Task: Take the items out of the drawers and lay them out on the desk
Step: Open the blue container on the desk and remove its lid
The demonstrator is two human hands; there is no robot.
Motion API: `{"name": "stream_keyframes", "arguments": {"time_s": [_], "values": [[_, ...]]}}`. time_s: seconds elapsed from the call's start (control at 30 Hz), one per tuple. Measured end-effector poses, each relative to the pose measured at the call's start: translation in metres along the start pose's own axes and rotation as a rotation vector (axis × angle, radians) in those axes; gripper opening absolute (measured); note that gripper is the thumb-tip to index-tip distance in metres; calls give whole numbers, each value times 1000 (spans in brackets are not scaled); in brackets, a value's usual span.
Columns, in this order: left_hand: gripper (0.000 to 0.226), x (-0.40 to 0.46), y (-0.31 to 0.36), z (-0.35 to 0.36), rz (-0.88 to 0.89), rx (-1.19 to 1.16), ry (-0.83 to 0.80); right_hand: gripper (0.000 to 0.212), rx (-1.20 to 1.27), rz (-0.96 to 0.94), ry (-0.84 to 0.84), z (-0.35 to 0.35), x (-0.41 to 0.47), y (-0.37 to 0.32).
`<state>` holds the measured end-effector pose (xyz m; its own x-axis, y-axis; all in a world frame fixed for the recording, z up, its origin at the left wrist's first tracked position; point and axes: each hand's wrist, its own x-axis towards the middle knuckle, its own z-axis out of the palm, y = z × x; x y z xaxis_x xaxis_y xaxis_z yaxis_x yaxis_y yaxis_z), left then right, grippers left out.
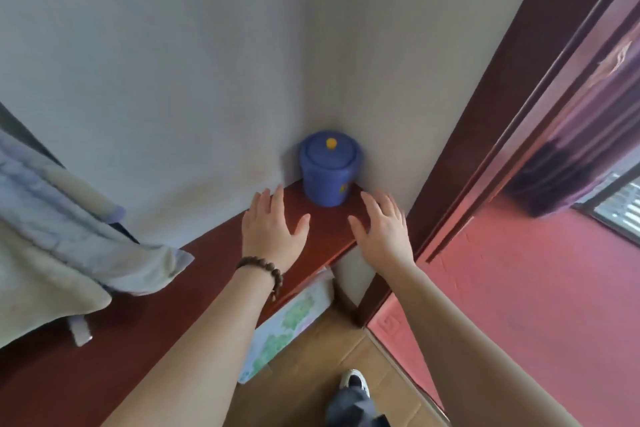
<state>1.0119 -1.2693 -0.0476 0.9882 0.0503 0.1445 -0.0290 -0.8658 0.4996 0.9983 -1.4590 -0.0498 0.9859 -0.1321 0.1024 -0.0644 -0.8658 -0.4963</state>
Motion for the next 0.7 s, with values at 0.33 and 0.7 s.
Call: {"name": "stream_keyframes", "arguments": {"time_s": [0.33, 0.7], "values": [[79, 75, 33, 42, -129, 5, -8, 57, 154, -187, -179, -3, 115, 14], [112, 135, 40, 72, -159, -234, -160, 59, 138, -277, -212, 21, 192, 3]]}}
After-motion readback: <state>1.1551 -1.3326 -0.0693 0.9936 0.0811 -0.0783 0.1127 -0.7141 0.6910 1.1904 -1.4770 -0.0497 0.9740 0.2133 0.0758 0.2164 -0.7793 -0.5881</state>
